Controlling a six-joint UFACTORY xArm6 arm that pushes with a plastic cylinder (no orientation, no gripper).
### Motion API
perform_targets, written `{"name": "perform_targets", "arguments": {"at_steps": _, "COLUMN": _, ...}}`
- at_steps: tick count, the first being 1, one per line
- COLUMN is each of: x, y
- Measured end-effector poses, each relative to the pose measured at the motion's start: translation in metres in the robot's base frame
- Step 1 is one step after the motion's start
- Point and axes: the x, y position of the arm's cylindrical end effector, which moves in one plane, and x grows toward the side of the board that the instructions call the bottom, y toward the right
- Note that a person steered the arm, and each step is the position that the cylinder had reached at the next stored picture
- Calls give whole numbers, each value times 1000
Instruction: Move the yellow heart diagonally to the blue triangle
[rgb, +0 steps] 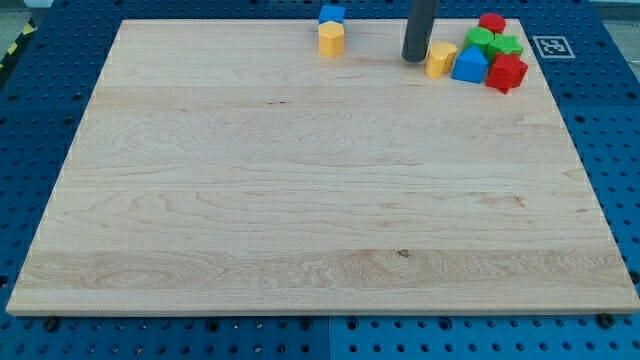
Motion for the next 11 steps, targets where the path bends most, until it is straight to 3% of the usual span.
{"name": "perform_targets", "arguments": {"at_steps": 1, "x": -14, "y": 14}}
{"name": "perform_targets", "arguments": {"at_steps": 3, "x": 10, "y": 42}}
{"name": "perform_targets", "arguments": {"at_steps": 7, "x": 120, "y": 40}}
{"name": "perform_targets", "arguments": {"at_steps": 9, "x": 150, "y": 1}}
{"name": "perform_targets", "arguments": {"at_steps": 10, "x": 151, "y": -6}}
{"name": "perform_targets", "arguments": {"at_steps": 11, "x": 120, "y": -6}}
